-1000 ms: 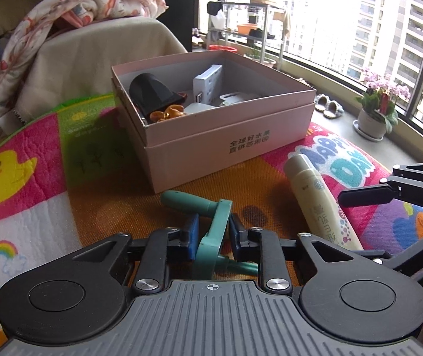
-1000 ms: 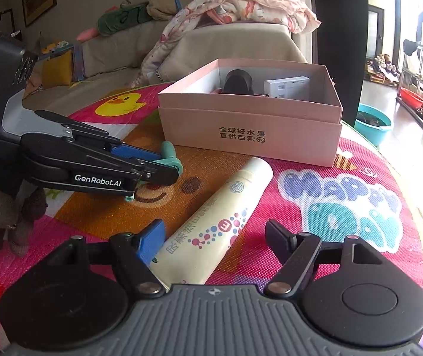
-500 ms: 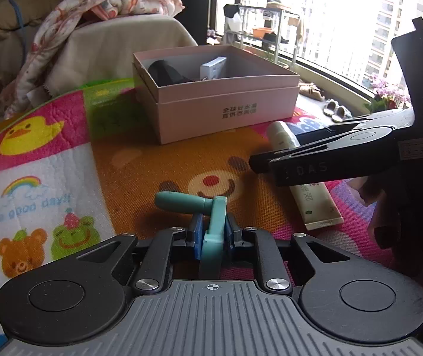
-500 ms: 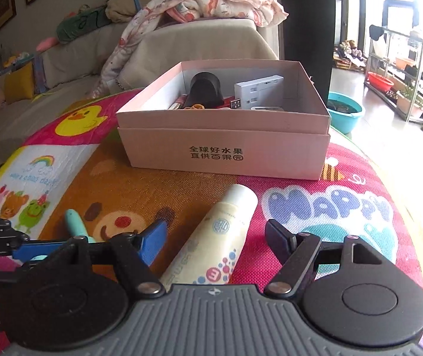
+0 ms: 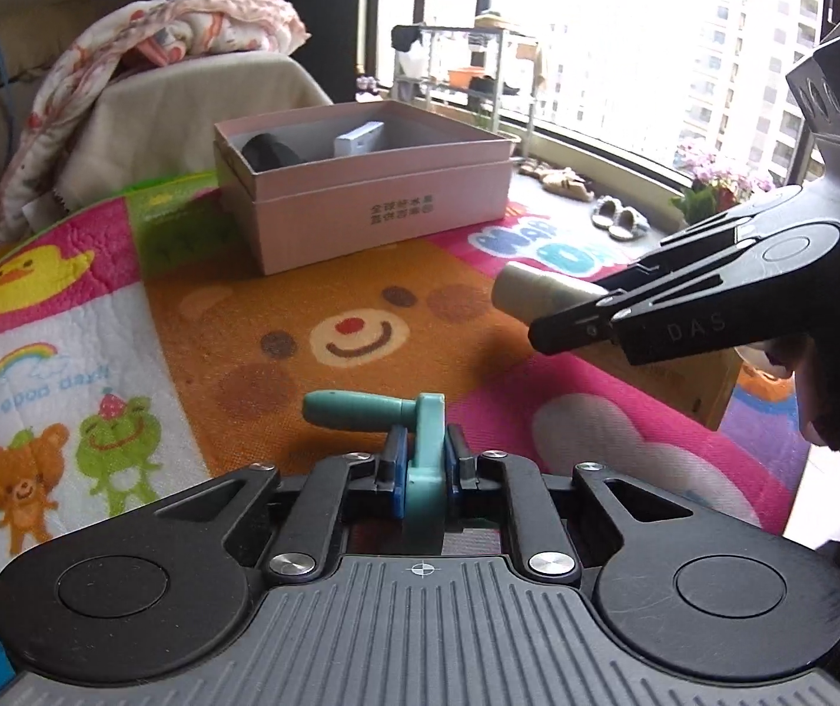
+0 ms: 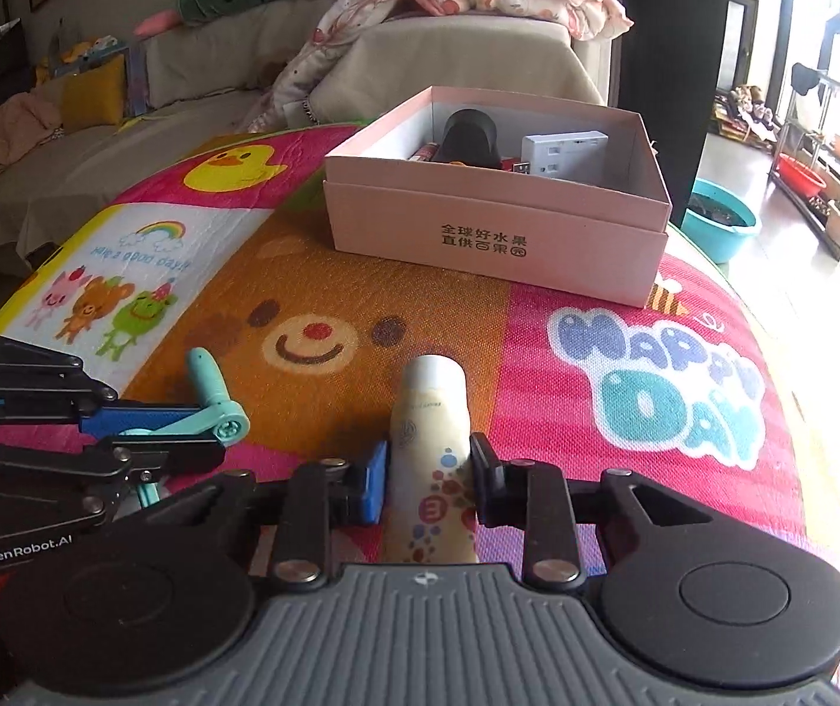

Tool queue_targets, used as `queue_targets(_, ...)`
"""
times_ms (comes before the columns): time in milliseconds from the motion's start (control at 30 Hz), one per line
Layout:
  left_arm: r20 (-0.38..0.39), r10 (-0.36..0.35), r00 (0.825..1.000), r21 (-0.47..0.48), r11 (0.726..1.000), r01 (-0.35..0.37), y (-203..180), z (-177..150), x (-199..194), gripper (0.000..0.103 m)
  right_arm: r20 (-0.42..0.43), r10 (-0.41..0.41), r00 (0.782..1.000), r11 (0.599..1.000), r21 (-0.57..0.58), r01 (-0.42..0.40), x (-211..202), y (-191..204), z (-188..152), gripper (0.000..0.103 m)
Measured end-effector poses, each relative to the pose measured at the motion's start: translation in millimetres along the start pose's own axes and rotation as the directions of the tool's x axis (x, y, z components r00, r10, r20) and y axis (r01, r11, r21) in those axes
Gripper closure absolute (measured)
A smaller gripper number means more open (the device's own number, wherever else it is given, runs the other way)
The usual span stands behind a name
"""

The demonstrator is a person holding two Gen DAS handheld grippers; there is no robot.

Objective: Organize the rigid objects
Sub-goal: 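Drop the crank into the pink box with the left tool while the right tool drops the cream tube in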

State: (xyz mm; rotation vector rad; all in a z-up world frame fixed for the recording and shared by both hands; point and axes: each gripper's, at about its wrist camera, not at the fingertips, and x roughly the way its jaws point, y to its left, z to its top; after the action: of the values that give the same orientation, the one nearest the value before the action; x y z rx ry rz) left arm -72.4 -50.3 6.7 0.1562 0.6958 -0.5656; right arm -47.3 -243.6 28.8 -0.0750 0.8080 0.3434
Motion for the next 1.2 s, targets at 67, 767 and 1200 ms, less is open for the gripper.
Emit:
queue_targets(67, 0.002, -0.033, 0.999, -0.007, 0.999, 0.033, 0, 7, -4, 0.089, 0.018, 0.008, 1.0, 1.0, 0.01, -0.008, -13, -3, -1, 0.075)
queue_targets(767, 0.313, -0.059, 0.948, -0.019, 0.997, 0.069, 62, 270, 49, 0.089, 0.403, -0.148, 0.903, 0.982, 0.165, 0.087, -33, -85, 214, 0.075)
queue_targets(1200, 0.197, 0.015, 0.98, -0.177, 0.984, 0.021, 112, 204, 109, 0.086, 0.158, -0.146, 0.977, 0.956, 0.277, 0.098, 71, -123, 176, 0.055)
